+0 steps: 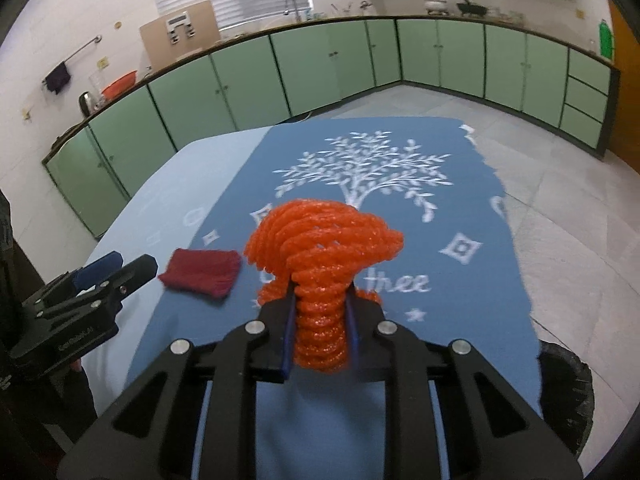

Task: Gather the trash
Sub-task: 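Return to the table and grasp the orange foam net with the right gripper, then grasp the dark red cloth with the left gripper while the right holds the net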

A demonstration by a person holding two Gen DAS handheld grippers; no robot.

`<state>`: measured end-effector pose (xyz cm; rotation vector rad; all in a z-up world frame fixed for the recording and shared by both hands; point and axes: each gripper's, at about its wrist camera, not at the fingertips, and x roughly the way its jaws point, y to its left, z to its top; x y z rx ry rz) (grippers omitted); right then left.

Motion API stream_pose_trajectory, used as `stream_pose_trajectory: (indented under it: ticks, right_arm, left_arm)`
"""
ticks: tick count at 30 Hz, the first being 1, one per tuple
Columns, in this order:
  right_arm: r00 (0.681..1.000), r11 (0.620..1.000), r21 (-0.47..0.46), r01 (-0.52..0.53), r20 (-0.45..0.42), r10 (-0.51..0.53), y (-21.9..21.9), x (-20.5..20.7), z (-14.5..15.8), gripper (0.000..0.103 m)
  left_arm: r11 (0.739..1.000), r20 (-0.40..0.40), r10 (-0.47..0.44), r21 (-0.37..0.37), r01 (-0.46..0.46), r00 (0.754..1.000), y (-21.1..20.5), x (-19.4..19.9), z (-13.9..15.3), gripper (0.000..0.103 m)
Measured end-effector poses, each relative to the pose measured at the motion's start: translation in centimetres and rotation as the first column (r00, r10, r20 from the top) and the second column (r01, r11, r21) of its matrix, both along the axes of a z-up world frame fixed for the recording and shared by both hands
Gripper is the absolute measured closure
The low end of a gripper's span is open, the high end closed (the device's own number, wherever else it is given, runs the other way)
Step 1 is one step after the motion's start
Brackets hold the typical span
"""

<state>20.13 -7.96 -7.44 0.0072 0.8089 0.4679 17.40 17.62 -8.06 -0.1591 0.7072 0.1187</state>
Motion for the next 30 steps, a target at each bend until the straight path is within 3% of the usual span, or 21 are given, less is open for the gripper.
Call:
stream_pose_trajectory:
  ticks: [7,19,30]
  right_arm:
    - [1.000,1.000,0.000,0.016,-0.016,-0.016,-0.8,0.4,-1.0,0.084]
    - [0.999,1.000,0.005,0.028,-0.038,-0.028,-1.2,1.2,-2.0,0.084]
    - [0.998,0.999,0.012,0.035,-0.049,-0.034,-1.2,1.6,-2.6,0.084]
  left_arm:
    - [0.999,-0.045,-0.007,-0.043,0.005,0.999,-0.8,1.8,-1.1,0.031]
    - [1.000,-0.110,-0.007,-0.020,0.005,0.994,-2.4,3.9,-2.6,0.018]
    - [1.000,-0.184,0.022,-0.015,-0.025,0.983,-2.3,5.1,-3.9,0.014]
